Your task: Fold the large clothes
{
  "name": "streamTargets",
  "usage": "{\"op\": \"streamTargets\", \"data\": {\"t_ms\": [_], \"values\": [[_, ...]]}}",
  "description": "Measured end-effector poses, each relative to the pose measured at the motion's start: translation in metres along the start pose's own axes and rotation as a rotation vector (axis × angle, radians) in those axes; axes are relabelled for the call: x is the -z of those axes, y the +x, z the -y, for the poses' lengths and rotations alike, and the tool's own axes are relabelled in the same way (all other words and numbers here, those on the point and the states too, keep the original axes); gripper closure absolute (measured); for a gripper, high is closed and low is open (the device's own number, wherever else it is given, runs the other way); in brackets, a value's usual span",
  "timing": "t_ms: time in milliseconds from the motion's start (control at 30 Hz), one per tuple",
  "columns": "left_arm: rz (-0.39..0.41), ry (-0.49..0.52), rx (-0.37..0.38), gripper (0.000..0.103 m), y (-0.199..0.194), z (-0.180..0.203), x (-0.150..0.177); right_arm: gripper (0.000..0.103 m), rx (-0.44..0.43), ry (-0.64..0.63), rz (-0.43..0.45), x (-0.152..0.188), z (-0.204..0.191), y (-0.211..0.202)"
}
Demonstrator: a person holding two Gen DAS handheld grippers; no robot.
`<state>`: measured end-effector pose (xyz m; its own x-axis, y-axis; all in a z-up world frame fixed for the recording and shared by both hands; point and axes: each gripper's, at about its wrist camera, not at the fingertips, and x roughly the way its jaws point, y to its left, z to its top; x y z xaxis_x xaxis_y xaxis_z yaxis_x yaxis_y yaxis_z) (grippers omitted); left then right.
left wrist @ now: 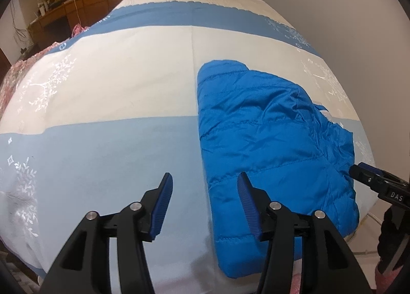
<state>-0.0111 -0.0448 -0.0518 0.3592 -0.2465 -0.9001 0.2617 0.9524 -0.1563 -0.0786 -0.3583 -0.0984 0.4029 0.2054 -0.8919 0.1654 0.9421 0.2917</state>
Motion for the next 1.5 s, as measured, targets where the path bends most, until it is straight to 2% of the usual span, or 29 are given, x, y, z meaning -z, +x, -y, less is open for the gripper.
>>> {"op": "streamTargets", "data": {"t_ms": [100, 333, 467, 567, 767, 933, 1133, 1167, 1233, 1267, 1333, 1400, 1500], "values": [[-0.021, 0.0, 0.012, 0.046, 0.008, 0.0, 0.003, 0.028, -0.027, 0.035, -0.042, 0.004, 0.008, 0.011], [-0.077, -0.032, 0.06, 0.036, 0.027, -0.002, 0.008, 0.025, -0.073, 0.056, -0.065, 0.01, 0.016, 0.017], [-0.113, -0.051, 0.115, 0.03, 0.037, -0.002, 0.012, 0.024, -0.093, 0.047, -0.074, 0.012, 0.016, 0.015], [-0.131, -0.063, 0.148, 0.024, 0.044, -0.002, 0.013, 0.02, -0.087, 0.032, -0.089, 0.013, 0.015, 0.019], [-0.162, -0.076, 0.243, 0.018, 0.062, 0.002, 0.016, 0.013, -0.146, 0.07, -0.146, 0.019, 0.024, 0.041], [-0.163, -0.037, 0.244, 0.015, 0.076, 0.013, 0.016, 0.008, -0.204, 0.132, -0.195, 0.024, 0.039, 0.064], [-0.163, -0.049, 0.263, 0.014, 0.089, 0.02, 0.016, 0.006, -0.243, 0.171, -0.214, 0.028, 0.049, 0.077], [-0.158, -0.051, 0.267, 0.016, 0.088, 0.02, 0.017, 0.007, -0.246, 0.165, -0.213, 0.028, 0.049, 0.076], [-0.145, -0.038, 0.261, 0.025, 0.084, 0.023, 0.019, 0.025, -0.282, 0.17, -0.208, 0.029, 0.049, 0.07], [-0.129, -0.022, 0.247, 0.031, 0.079, 0.026, 0.02, 0.029, -0.275, 0.158, -0.199, 0.029, 0.048, 0.067], [-0.109, -0.006, 0.235, 0.039, 0.073, 0.03, 0.022, 0.044, -0.264, 0.12, -0.177, 0.029, 0.043, 0.058], [-0.087, -0.008, 0.242, 0.047, 0.065, 0.03, 0.022, 0.051, -0.268, 0.099, -0.147, 0.029, 0.041, 0.048], [-0.044, -0.01, 0.258, 0.052, 0.052, 0.026, 0.022, 0.056, -0.265, 0.055, -0.105, 0.03, 0.034, 0.032]]}}
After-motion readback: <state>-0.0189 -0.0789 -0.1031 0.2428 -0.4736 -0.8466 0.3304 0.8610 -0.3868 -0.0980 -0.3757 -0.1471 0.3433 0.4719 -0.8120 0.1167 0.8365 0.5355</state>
